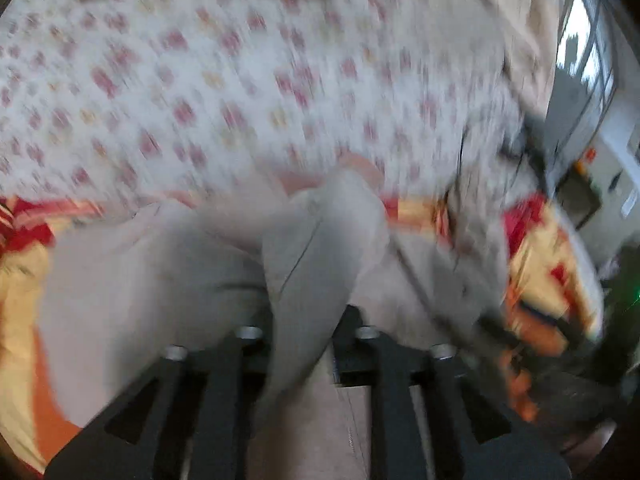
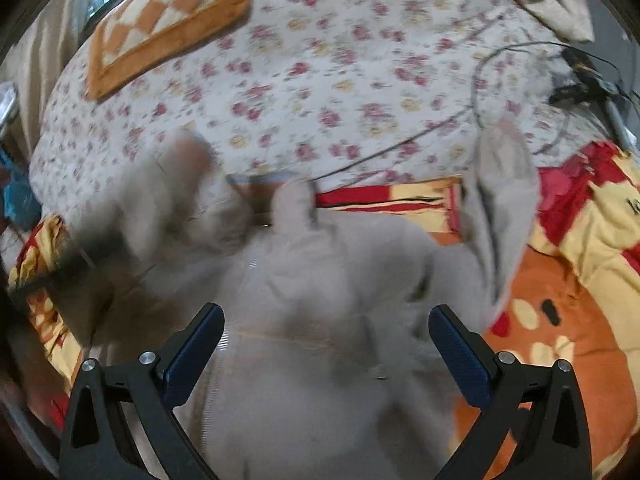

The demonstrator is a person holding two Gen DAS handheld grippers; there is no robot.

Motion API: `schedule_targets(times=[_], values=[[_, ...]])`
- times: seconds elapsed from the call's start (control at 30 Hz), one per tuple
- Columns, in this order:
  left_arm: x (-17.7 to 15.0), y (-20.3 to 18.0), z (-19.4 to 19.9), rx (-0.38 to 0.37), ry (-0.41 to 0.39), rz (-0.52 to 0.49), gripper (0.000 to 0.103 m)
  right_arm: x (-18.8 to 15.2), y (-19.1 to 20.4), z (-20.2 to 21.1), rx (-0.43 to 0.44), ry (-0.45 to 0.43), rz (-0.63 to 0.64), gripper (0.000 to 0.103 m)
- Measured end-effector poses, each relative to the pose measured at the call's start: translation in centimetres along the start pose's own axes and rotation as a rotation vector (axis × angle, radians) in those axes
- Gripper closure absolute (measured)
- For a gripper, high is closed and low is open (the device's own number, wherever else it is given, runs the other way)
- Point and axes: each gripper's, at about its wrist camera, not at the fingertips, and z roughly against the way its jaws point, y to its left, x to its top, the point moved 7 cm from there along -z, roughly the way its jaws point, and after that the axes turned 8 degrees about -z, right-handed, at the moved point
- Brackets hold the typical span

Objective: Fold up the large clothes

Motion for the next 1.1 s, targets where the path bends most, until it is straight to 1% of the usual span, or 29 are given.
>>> schedule_targets(times=[0.03, 0.1, 0.17, 0.2, 0.23, 0.27, 0.3, 0.33, 0.37, 0.4, 0.43, 0.47, 0.5, 0.57, 0.63, 0.67, 0.73, 0.8, 0.87, 0.9, 0.93, 0.97, 1.0, 1.03, 1.07, 1.1], values=[[-1.3, -0.6, -1.6, -0.007, 0.048, -0.008, 0.055, 0.1, -0.8, 0.0, -0.015, 0.0, -0.011, 0.001], [-2.8, -0.9, -2.1, 0.009, 0.082, -0.016, 0.049, 0.1, -1.8, -0.1, -0.033, 0.011, -0.022, 0.001], [-3.7, -0.9, -0.9, 0.03, 0.096, -0.036, 0.045, -0.1, -2.3, -0.5, -0.034, 0.03, -0.023, 0.001], [-3.8, -0.6, 0.2, 0.034, 0.095, -0.049, 0.039, -0.3, -2.3, -0.8, -0.027, 0.041, -0.02, 0.001], [-4.0, -0.5, 1.6, 0.045, 0.084, -0.061, 0.031, -0.4, -2.2, -1.0, -0.021, 0.047, -0.018, 0.001], [-4.1, 0.2, 2.9, 0.08, 0.064, -0.071, 0.027, -0.5, -2.1, -1.3, -0.009, 0.054, -0.017, 0.001], [-4.2, 1.1, 4.5, 0.134, 0.039, -0.081, 0.025, -0.4, -1.7, -1.6, 0.01, 0.064, -0.016, 0.001], [-4.4, 2.2, 5.9, 0.186, 0.021, -0.09, 0.024, -0.5, -1.3, -1.8, 0.031, 0.071, -0.016, 0.001], [-4.6, 3.2, 6.7, 0.228, 0.012, -0.093, 0.023, -0.4, -0.9, -2.0, 0.049, 0.075, -0.015, 0.001], [-5.1, 4.8, 7.7, 0.286, 0.009, -0.086, 0.021, -0.4, -0.3, -2.4, 0.065, 0.08, -0.012, 0.001], [-5.4, 6.0, 7.9, 0.331, 0.013, -0.077, 0.021, -0.4, 0.2, -2.9, 0.073, 0.088, -0.008, 0.001], [-6.1, 8.0, 8.3, 0.402, 0.023, -0.05, 0.021, -0.4, 0.8, -3.4, 0.084, 0.098, 0.0, 0.001], [-6.6, 9.1, 8.3, 0.431, 0.03, -0.032, 0.021, -0.5, 1.5, -4.0, 0.096, 0.115, 0.014, 0.001], [-7.8, 11.8, 8.0, 0.486, 0.042, 0.039, 0.021, -0.8, 2.3, -5.0, 0.09, 0.148, 0.031, 0.001], [-9.1, 14.0, 7.2, 0.514, 0.052, 0.116, 0.021, -1.1, 2.7, -5.7, 0.086, 0.16, 0.028, 0.001], [-9.7, 15.1, 6.8, 0.526, 0.071, 0.154, 0.021, -1.1, 2.8, -6.0, 0.09, 0.158, 0.016, 0.001], [-10.4, 16.3, 6.0, 0.508, 0.102, 0.215, 0.021, -0.8, 2.8, -6.6, 0.094, 0.155, -0.004, 0.001], [-10.6, 16.7, 5.7, 0.493, 0.104, 0.241, 0.021, -0.3, 2.6, -7.9, 0.094, 0.163, -0.043, 0.001], [-10.9, 16.8, 5.6, 0.495, 0.106, 0.246, 0.021, 0.0, 2.4, -9.3, 0.089, 0.177, -0.069, 0.001], [-11.0, 16.7, 5.4, 0.497, 0.107, 0.246, 0.021, 0.0, 2.4, -10.4, 0.091, 0.198, -0.084, 0.003], [-11.0, 16.7, 5.3, 0.498, 0.106, 0.245, 0.021, -0.1, 2.6, -11.0, 0.11, 0.212, -0.092, 0.022], [-11.1, 16.6, 5.4, 0.493, 0.101, 0.243, 0.021, -0.2, 3.0, -11.4, 0.171, 0.227, -0.105, 0.066], [-10.8, 16.3, 5.4, 0.492, 0.098, 0.241, 0.021, -0.4, 3.2, -11.5, 0.212, 0.247, -0.117, 0.08], [-10.5, 16.2, 5.7, 0.493, 0.088, 0.24, 0.021, -0.5, 3.3, -11.2, 0.228, 0.259, -0.126, 0.082], [-10.2, 16.0, 6.4, 0.495, 0.062, 0.241, 0.021, -0.2, 3.3, -10.1, 0.233, 0.232, -0.125, 0.083], [-9.9, 16.0, 7.0, 0.491, 0.037, 0.243, 0.021, 0.4, 3.3, -8.1, 0.242, 0.159, -0.097, 0.084]])
